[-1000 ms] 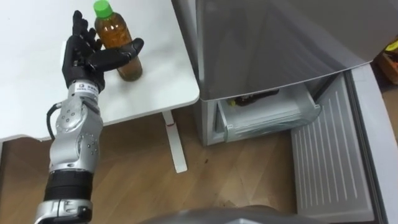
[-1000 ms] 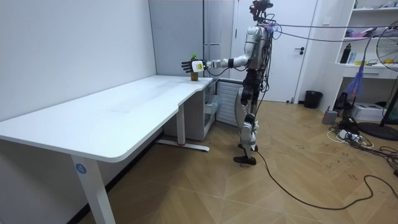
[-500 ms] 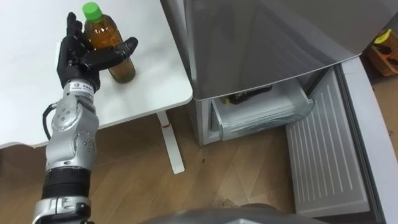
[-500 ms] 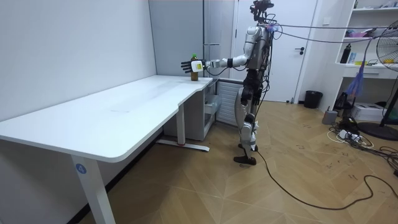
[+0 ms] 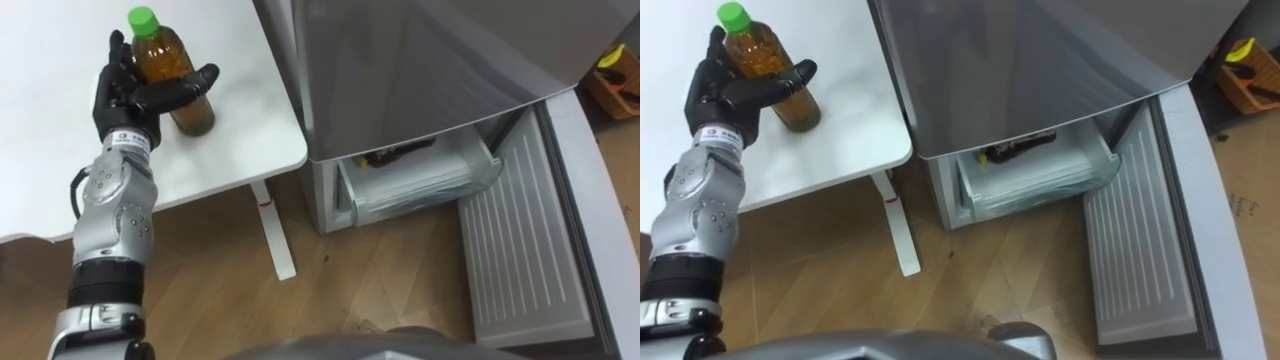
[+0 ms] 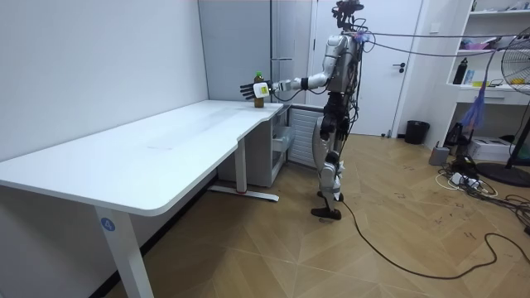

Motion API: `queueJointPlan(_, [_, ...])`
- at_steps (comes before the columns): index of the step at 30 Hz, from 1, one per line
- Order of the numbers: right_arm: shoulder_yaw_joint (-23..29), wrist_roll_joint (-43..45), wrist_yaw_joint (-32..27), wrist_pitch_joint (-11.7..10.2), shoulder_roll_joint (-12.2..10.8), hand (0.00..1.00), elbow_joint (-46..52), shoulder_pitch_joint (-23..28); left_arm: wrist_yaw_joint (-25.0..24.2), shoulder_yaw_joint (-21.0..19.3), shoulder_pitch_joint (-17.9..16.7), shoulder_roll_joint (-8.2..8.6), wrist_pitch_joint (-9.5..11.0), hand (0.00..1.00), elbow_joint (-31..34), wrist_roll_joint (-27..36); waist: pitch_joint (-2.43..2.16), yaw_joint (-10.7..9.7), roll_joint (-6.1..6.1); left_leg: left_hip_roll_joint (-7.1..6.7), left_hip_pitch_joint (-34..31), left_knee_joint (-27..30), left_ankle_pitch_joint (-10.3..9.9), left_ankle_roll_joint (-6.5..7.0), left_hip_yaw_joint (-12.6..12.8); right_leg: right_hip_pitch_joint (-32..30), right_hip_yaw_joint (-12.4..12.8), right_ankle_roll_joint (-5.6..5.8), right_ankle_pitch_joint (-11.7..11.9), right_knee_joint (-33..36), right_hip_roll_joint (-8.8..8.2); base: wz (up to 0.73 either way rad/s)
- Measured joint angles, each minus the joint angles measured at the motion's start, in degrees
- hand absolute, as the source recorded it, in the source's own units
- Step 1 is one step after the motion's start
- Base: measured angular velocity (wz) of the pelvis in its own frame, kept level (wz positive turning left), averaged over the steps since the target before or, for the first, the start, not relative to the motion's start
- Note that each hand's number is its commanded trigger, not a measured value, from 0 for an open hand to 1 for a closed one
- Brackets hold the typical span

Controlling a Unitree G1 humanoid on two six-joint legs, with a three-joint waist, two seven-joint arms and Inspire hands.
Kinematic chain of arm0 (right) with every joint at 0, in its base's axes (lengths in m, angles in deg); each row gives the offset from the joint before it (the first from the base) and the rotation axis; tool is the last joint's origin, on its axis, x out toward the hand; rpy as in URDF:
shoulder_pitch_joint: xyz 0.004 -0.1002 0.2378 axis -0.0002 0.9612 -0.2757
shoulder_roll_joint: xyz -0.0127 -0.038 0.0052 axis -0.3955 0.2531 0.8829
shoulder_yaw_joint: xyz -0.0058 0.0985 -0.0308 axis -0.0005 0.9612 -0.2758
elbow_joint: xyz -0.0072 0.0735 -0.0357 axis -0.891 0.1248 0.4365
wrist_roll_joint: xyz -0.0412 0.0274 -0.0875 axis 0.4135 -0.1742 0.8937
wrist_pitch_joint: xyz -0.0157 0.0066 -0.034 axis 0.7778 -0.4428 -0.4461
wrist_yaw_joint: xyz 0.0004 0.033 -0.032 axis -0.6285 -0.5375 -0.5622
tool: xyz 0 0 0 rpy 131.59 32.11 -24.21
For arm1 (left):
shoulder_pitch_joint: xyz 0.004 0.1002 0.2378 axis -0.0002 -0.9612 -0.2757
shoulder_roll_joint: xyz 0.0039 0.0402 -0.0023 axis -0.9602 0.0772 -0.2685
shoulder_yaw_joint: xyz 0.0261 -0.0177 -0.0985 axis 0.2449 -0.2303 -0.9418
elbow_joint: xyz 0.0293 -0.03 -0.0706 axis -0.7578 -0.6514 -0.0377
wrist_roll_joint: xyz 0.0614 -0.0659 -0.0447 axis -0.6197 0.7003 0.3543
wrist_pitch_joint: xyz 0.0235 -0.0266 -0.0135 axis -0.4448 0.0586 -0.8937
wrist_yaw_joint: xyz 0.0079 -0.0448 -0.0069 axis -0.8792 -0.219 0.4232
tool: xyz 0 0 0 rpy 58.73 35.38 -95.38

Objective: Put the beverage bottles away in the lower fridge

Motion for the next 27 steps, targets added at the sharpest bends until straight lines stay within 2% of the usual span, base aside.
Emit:
queueJointPlan(12, [0.0, 0.3, 0.0, 0.0, 0.1, 0.00, 0.0, -0.3, 0.0, 0.0, 0.1, -1.26, 0.0, 0.00, 0.0, 0.2, 0.06, -1.2, 0.52, 0.10, 0.1, -0.1, -0.1, 0.01, 0.1, 0.1, 0.4, -0.05, 0.0, -0.2, 0.23, 0.00])
queueJointPlan(16, [0.0, 0.3, -0.1, 0.1, 0.1, 0.00, 0.0, -0.3, 0.0, -0.2, 1.4, -1.26, -1.0, 0.00, -1.5, 0.2, 0.07, -1.1, 0.78, 0.12, 0.3, -0.3, -0.1, 0.01, 0.3, 0.1, 0.5, -0.05, 0.0, -0.1, 0.27, 0.00])
queueJointPlan(17, [0.0, 0.3, -0.1, 0.1, 0.1, 0.00, 0.1, -0.3, 0.0, -0.3, 1.4, -1.26, -1.1, 0.16, -1.5, 0.2, 0.07, -1.1, 0.78, 0.13, 0.3, -0.4, -0.1, 0.01, 0.3, 0.1, 0.5, -0.05, 0.0, -0.1, 0.28, -0.05])
queueJointPlan(18, [0.0, 0.3, -0.1, 0.3, 0.1, 0.00, 0.2, -0.3, 0.0, -0.5, 1.5, -1.26, -1.1, 1.00, -1.5, 0.2, 0.07, -1.1, 0.77, 0.14, 0.4, -0.4, -0.1, 0.01, 0.5, 0.1, 0.6, -0.05, 0.0, -0.1, 0.29, -0.06])
queueJointPlan(22, [0.0, 0.3, 0.0, 1.2, 0.1, 0.00, 0.5, -0.7, 0.0, -0.7, 1.6, -1.27, -1.5, 1.00, -1.5, 0.2, 0.07, -1.0, 0.68, 0.12, 0.5, -0.5, -0.1, 0.01, 1.1, -0.1, 1.1, -0.05, 0.0, -0.1, 0.31, -0.07])
queueJointPlan(27, [0.0, 0.4, 0.1, 1.3, 0.1, 0.00, 0.4, -0.9, -0.1, -0.7, 1.7, -1.29, -1.8, 1.00, -1.5, 0.0, 0.05, -1.3, 0.56, 0.13, 0.6, -0.6, -0.1, 0.01, 1.2, -0.1, 1.2, -0.05, 0.0, -0.1, 0.32, -0.01])
